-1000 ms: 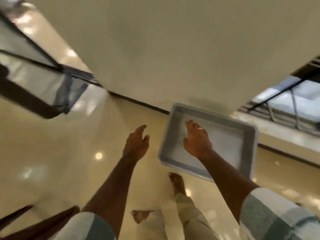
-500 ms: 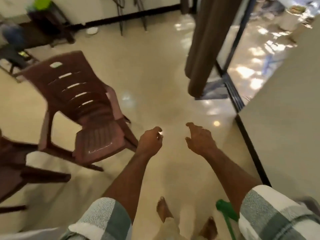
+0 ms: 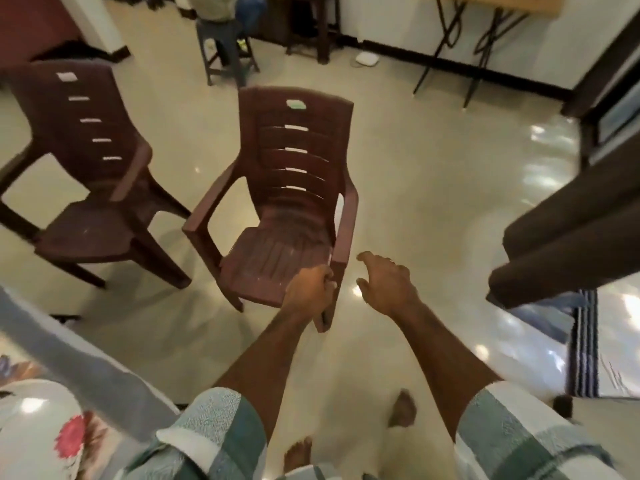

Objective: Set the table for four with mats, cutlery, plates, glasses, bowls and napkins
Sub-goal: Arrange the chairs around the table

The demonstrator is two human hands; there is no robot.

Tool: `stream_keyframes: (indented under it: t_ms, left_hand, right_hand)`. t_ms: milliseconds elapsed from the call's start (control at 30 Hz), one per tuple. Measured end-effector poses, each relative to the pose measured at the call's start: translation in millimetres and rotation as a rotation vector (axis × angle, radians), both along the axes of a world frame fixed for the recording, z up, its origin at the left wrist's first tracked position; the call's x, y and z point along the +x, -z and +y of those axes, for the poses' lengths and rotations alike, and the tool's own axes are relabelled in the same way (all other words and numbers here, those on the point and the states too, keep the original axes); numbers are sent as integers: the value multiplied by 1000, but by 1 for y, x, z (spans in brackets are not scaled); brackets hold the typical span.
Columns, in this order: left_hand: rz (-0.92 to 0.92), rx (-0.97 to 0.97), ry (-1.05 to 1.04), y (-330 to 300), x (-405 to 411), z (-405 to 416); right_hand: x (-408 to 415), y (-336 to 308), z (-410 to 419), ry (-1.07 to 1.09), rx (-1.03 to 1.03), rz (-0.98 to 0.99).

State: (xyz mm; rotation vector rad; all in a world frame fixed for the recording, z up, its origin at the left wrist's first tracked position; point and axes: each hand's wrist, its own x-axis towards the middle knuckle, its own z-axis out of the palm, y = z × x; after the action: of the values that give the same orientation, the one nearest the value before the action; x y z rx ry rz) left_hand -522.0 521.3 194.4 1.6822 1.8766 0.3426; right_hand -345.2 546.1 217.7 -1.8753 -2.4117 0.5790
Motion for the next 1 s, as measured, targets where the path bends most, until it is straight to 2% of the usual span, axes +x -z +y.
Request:
stream_keyframes:
  t_ms: [133,300,433,600,833,1000]
  left_hand:
    - [13,16,-194,8,14,47]
    - [-27,17,-543,21,42,93]
    - [-81,-8,-703,24,72,123]
    - [-105,37,-826,7,90,198]
    - [-183,184,-912,4,89,330]
    - [-223,190,-940,15,83,432]
  right_hand:
    - [-4,8,81,-186,-28,-75]
    - [25,3,178,-321,24,-8]
    - [49,-8,268,-447,44,-66]
    - [32,-17,372,-597,30,-28]
    - [-7,-26,514,-596,252,-55]
    - [-37,-16,603,-620,106,-180]
